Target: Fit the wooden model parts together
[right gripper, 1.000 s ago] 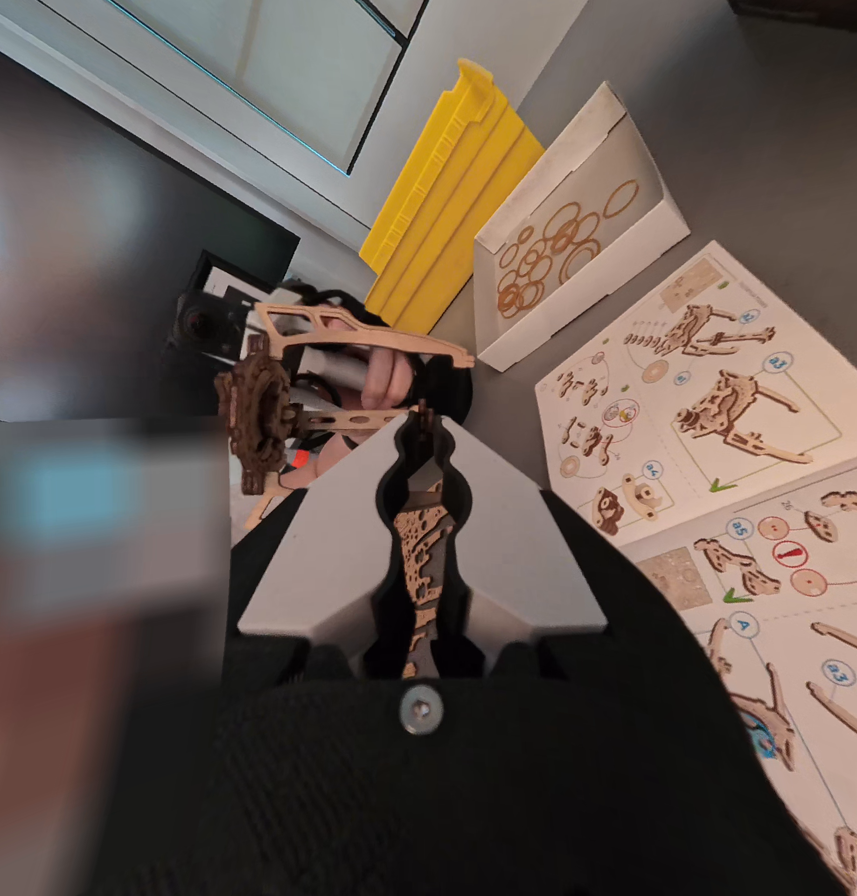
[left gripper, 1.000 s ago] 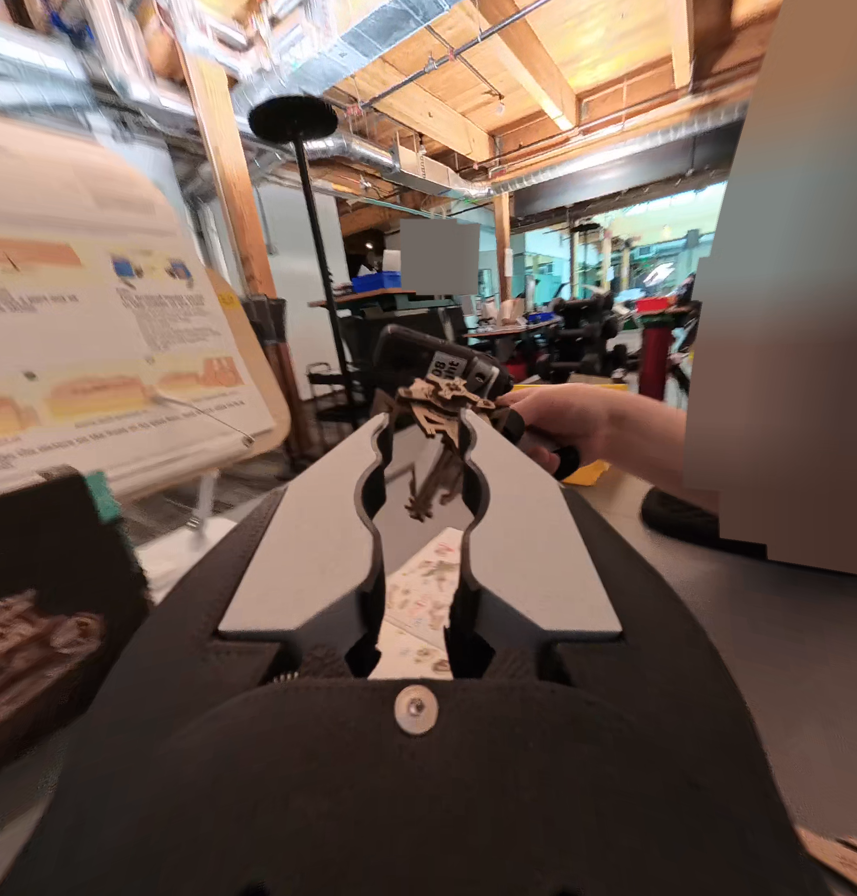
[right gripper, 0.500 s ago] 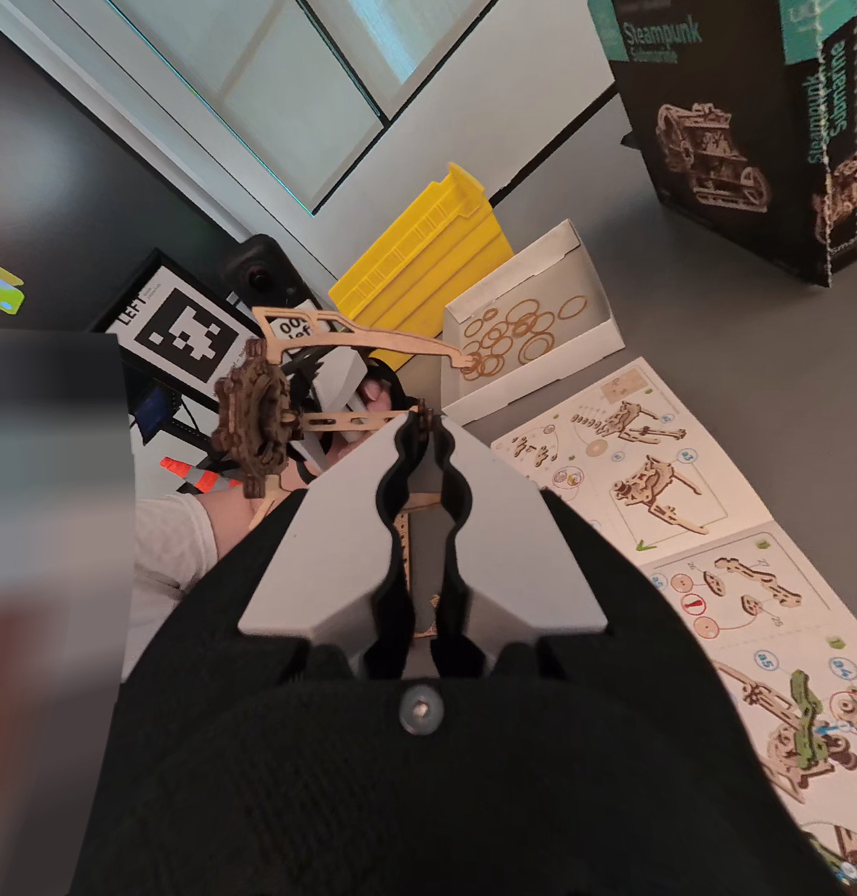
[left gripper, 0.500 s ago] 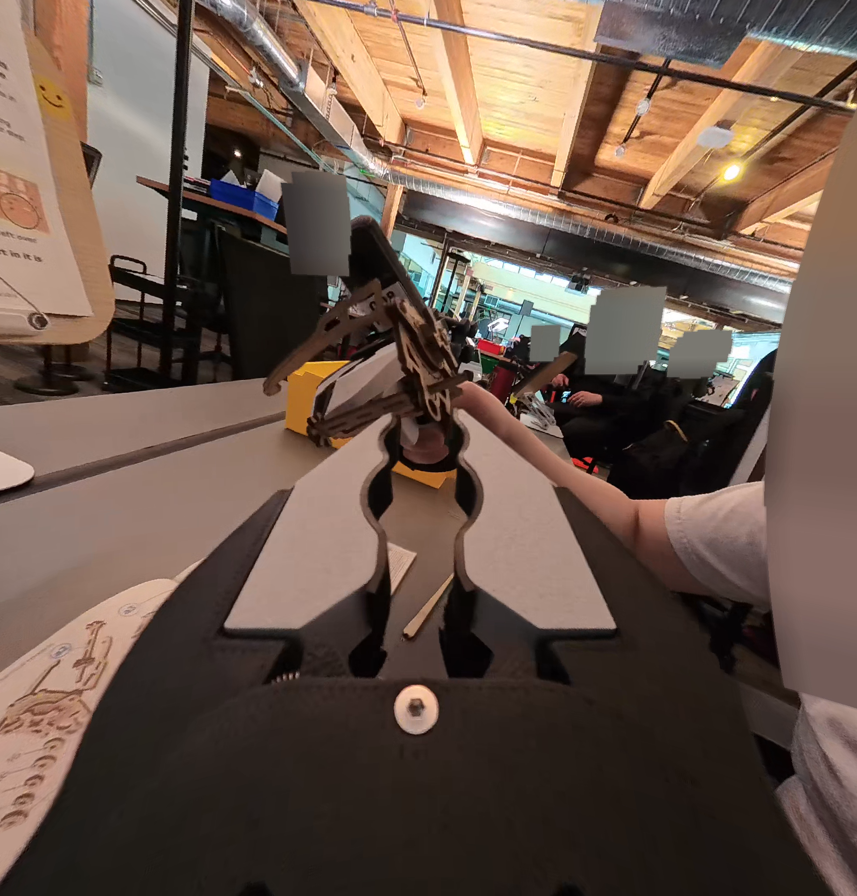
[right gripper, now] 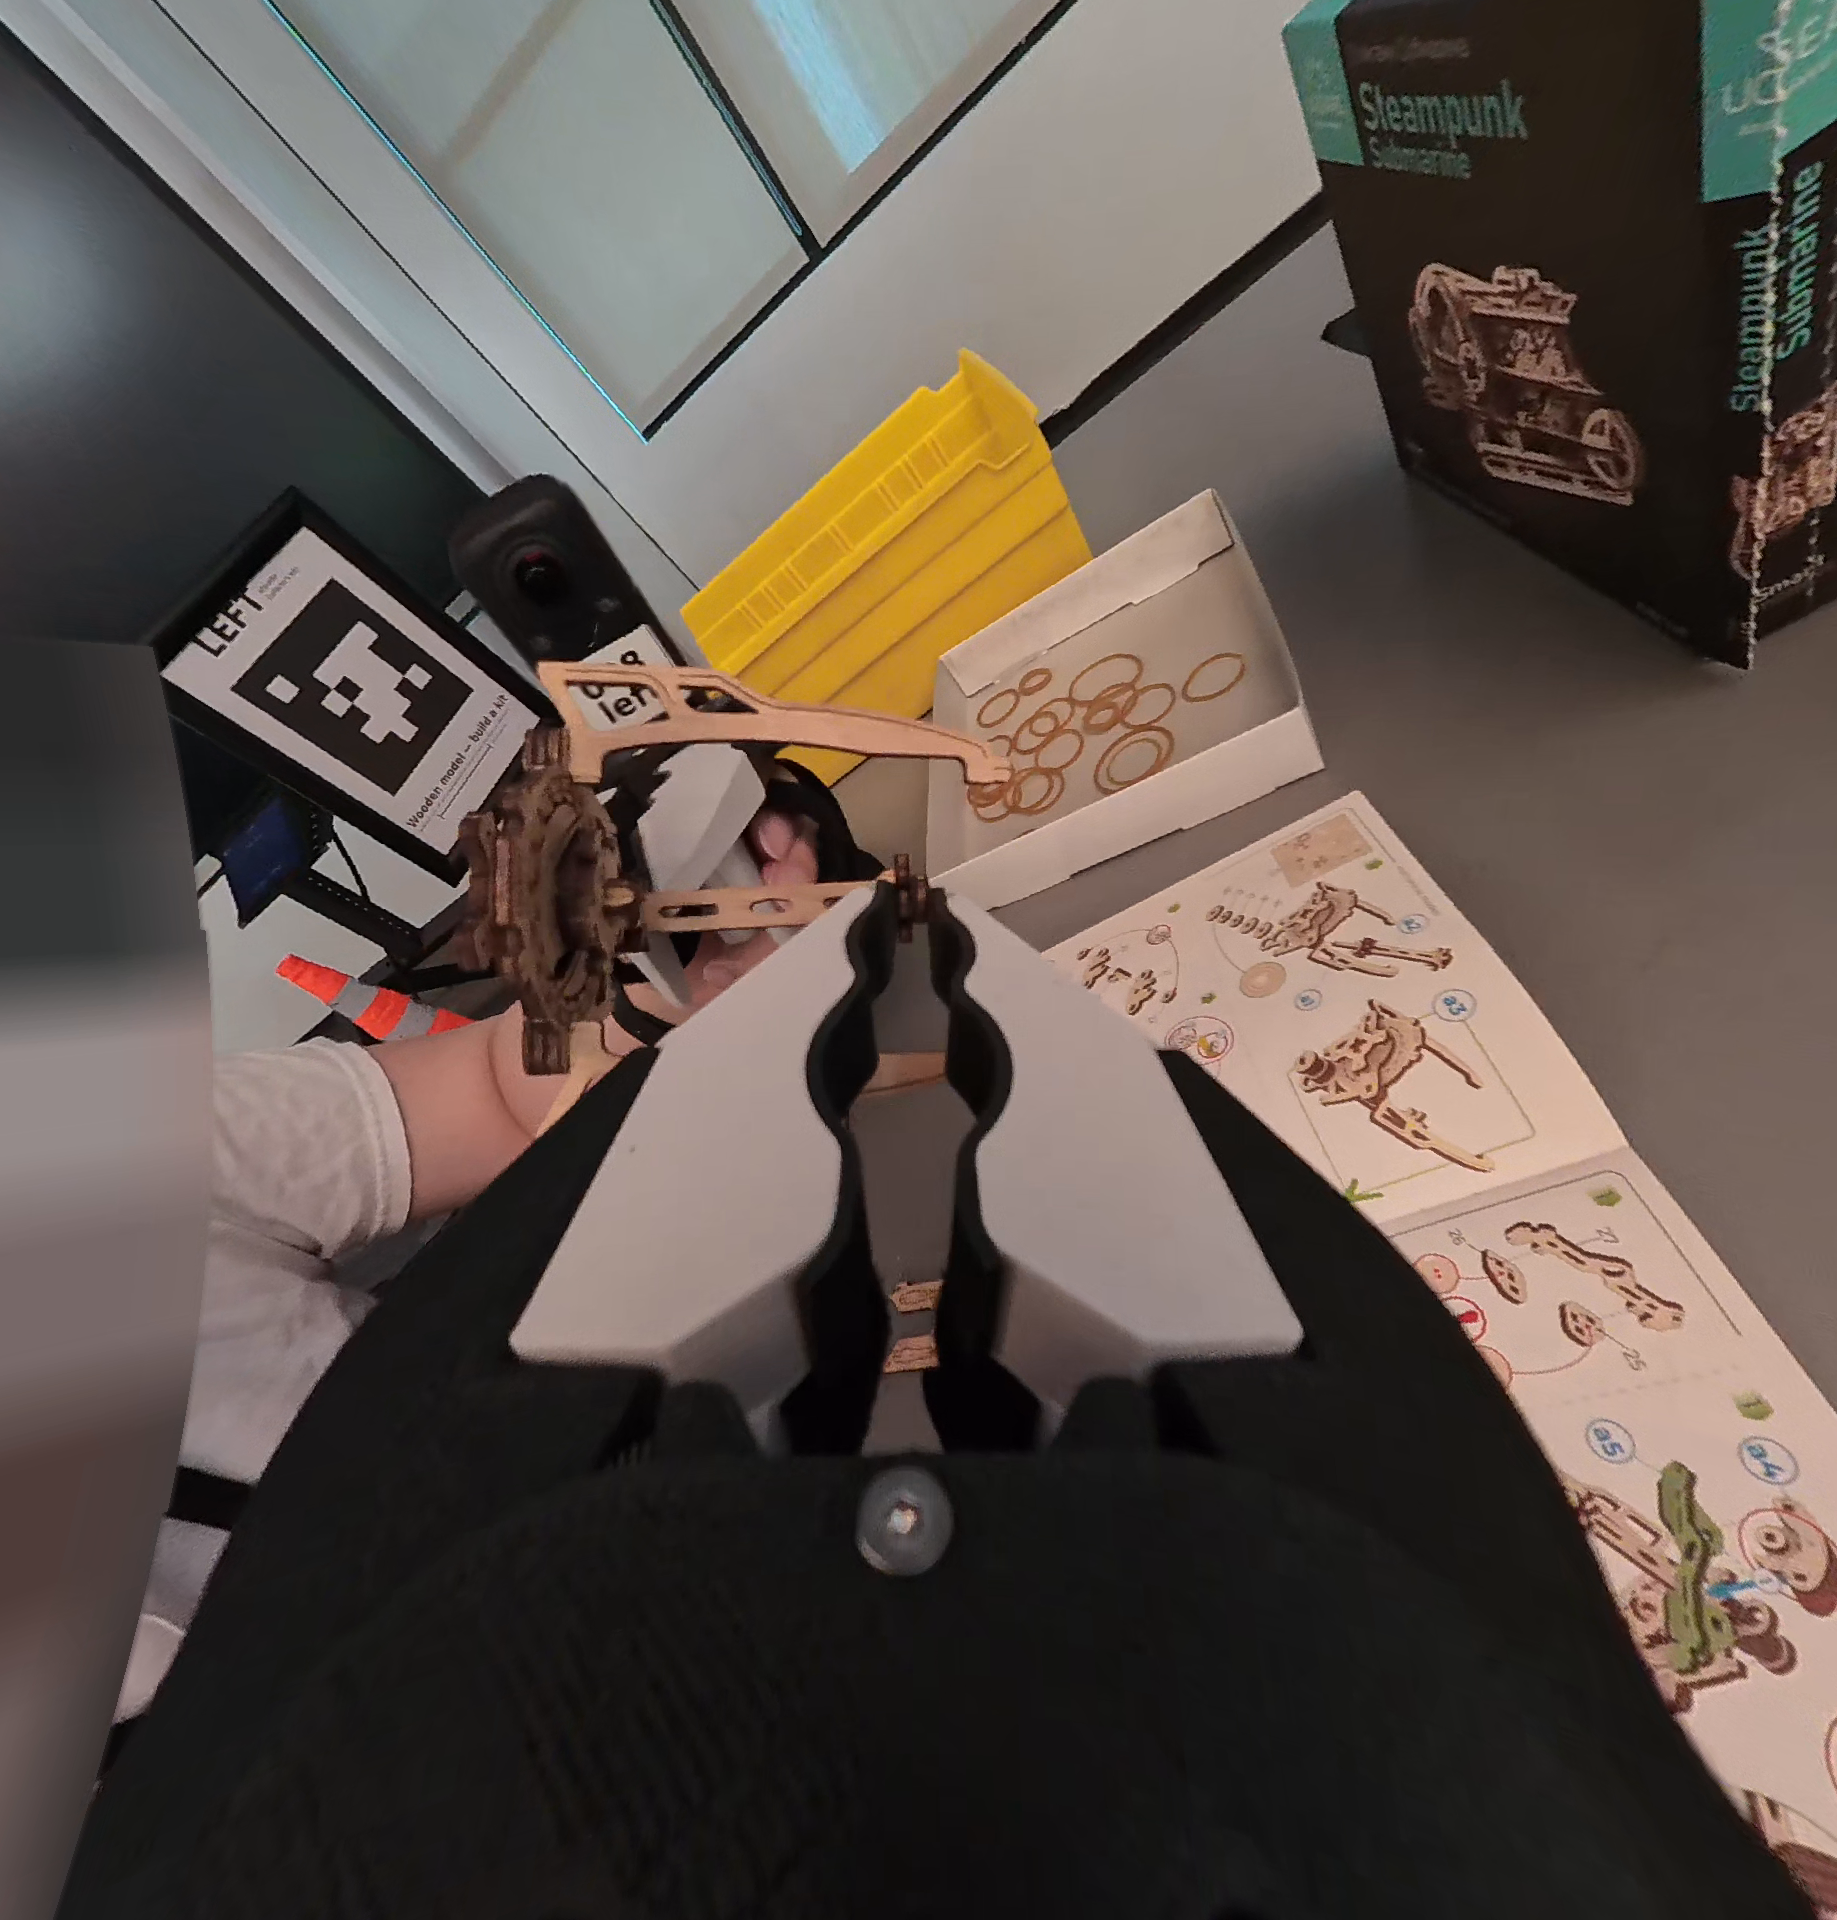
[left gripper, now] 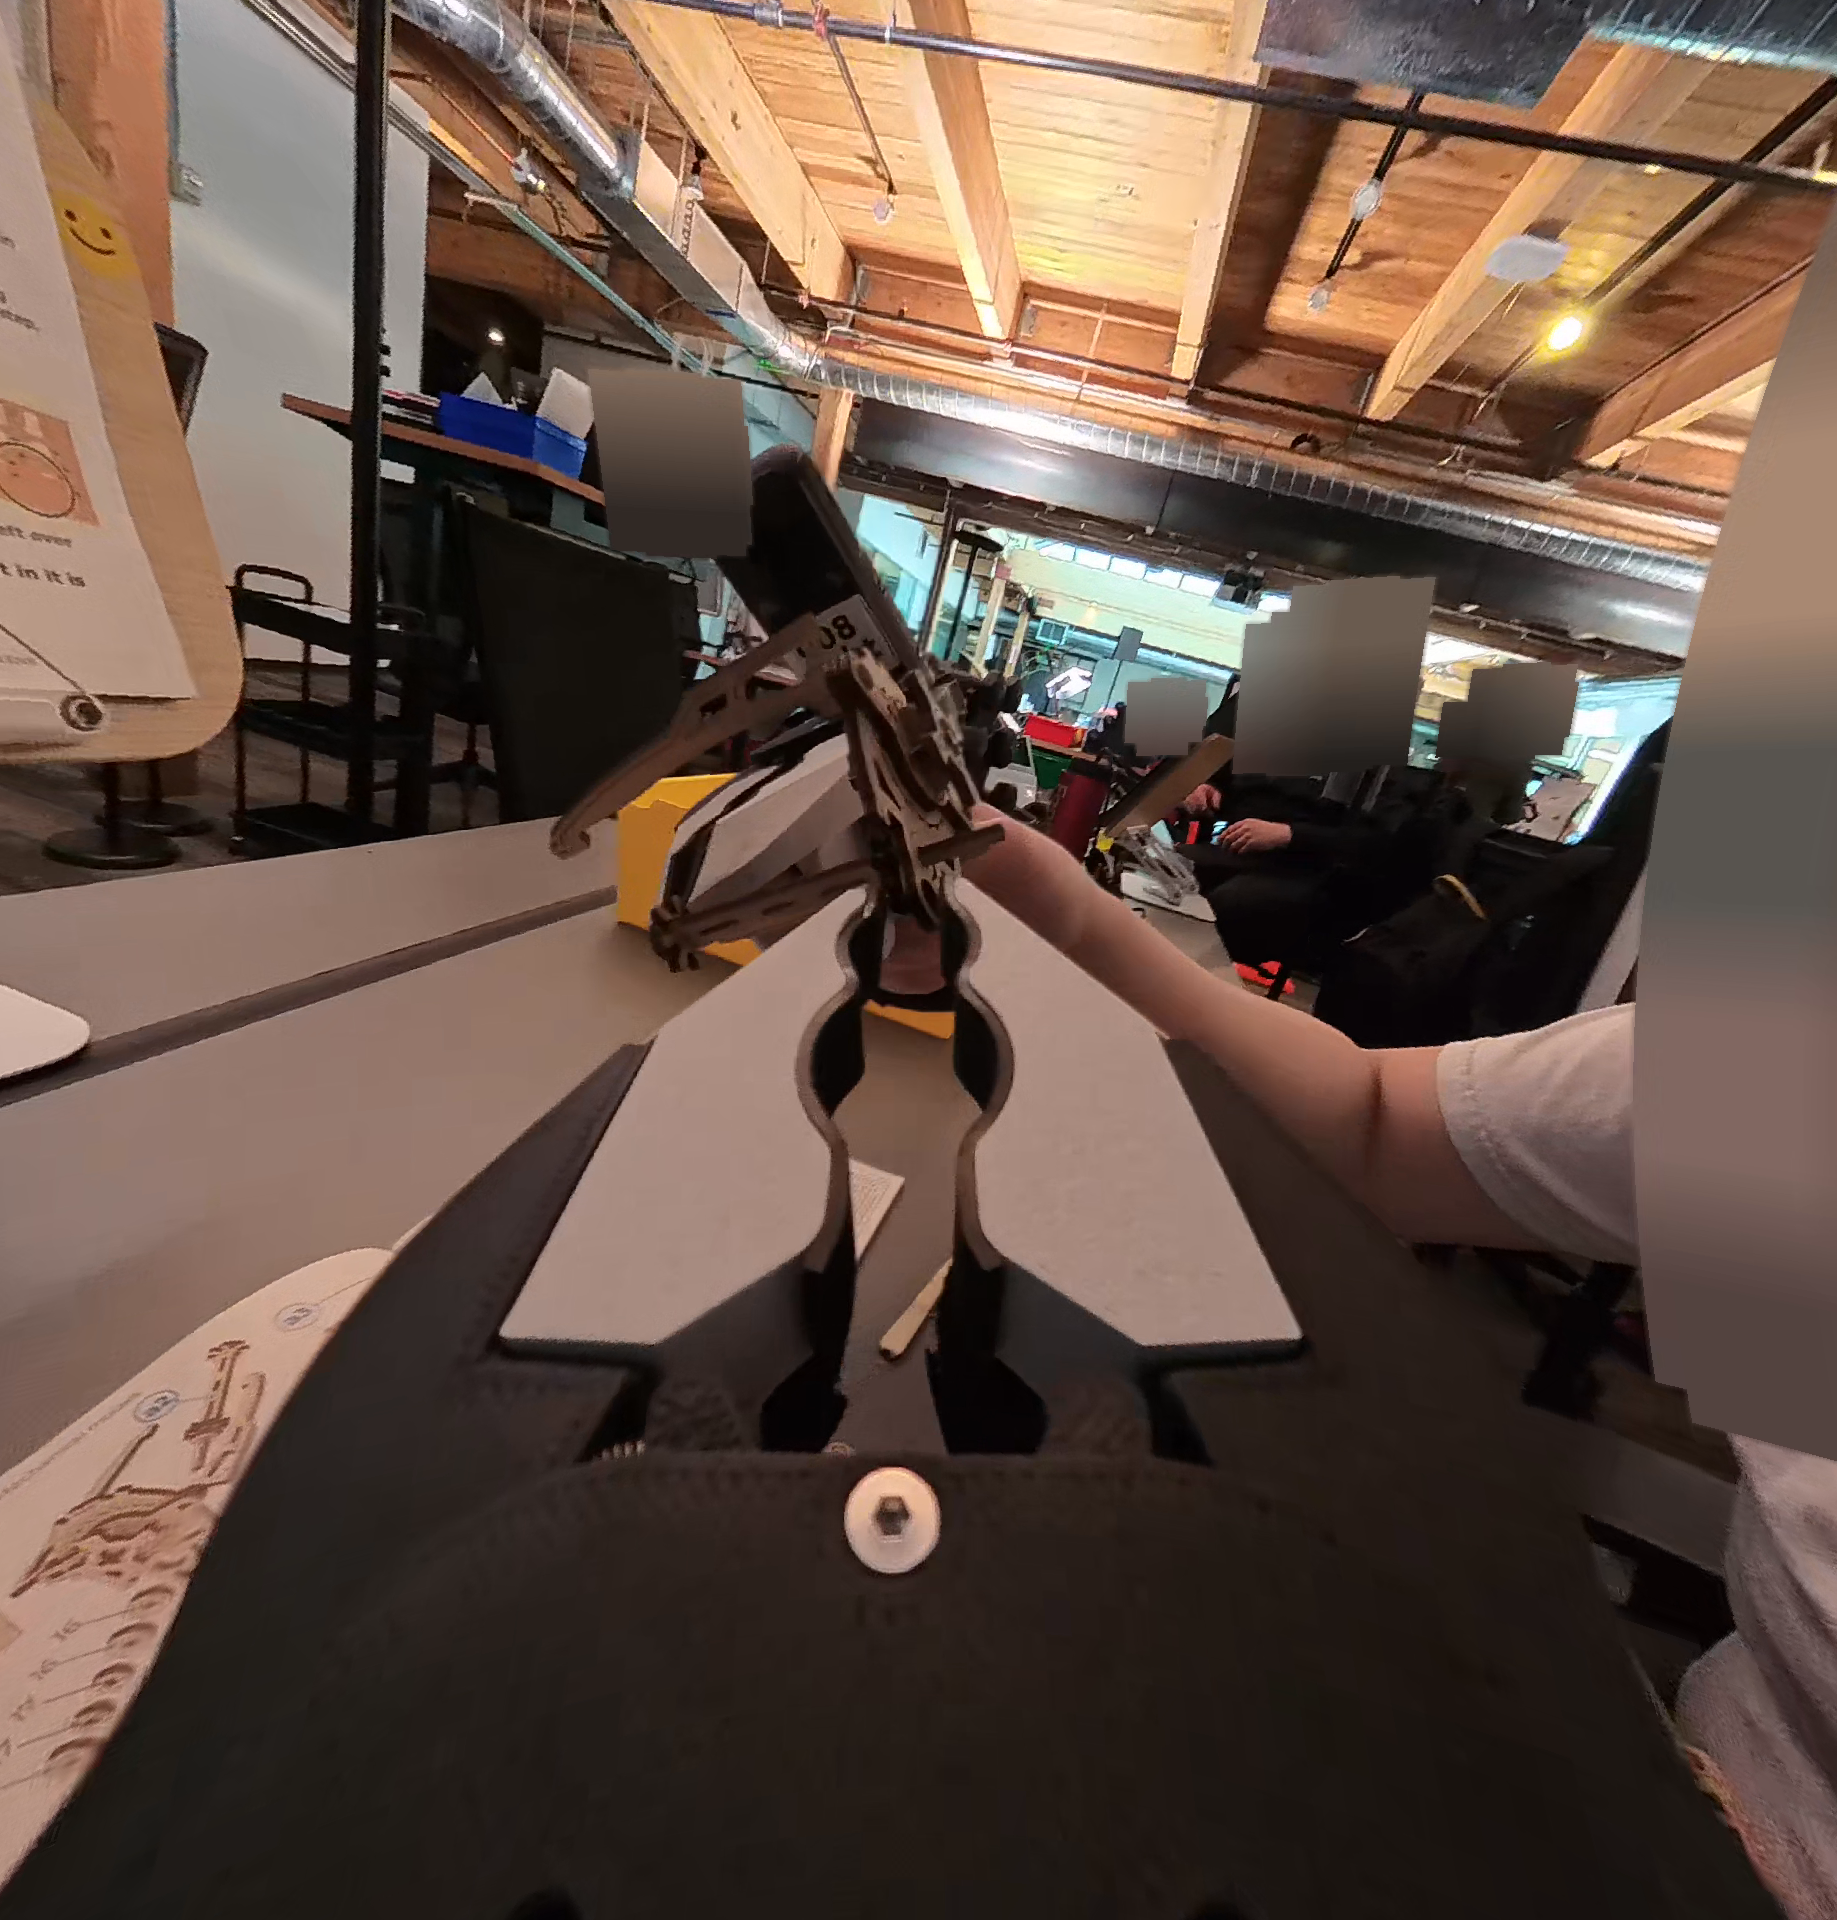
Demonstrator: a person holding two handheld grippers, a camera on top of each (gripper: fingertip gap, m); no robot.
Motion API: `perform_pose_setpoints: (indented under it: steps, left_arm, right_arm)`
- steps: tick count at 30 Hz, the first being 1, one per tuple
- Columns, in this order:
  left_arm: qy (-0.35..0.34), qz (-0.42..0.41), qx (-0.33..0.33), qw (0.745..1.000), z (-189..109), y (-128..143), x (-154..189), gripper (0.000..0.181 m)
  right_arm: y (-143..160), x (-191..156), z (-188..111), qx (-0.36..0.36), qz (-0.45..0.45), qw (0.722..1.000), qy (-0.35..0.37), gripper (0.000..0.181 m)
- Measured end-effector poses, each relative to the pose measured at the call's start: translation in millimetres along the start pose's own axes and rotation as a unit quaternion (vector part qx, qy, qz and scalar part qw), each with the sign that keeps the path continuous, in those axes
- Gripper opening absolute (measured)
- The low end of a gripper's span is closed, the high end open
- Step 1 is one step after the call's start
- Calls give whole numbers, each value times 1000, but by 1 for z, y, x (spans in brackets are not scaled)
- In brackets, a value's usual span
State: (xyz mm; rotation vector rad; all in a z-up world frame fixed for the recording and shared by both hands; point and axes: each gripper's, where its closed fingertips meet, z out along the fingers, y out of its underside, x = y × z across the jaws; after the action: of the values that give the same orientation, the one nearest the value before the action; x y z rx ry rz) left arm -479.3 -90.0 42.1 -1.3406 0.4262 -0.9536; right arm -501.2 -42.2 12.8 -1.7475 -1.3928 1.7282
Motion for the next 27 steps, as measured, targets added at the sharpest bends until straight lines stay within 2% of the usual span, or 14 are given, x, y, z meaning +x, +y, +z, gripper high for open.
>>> perform_pose_setpoints:
  steps: [3, 6, 20, 24, 27]
  left_arm:
    - [-18, 24, -16, 999, 0, 3, -3, 11]
    - [-21, 33, -18, 999, 1, 3, -3, 8]
    - [17, -42, 7, 999, 0, 0, -1, 4]
    - [2, -36, 15, 999, -3, -4, -6, 20]
    - [-8, -32, 24, 999, -6, -9, -9, 26]
  right_arm:
    - [0, 3, 0, 3, 6, 1000, 7, 4]
    - [1, 3, 1, 1, 11, 1000, 5, 4]
    - [-1, 0, 1, 9, -10, 1000, 3, 4]
    - [1, 1, 2, 4, 7, 1000, -4, 4]
    - [9, 4, 5, -17, 34, 999, -13, 4]
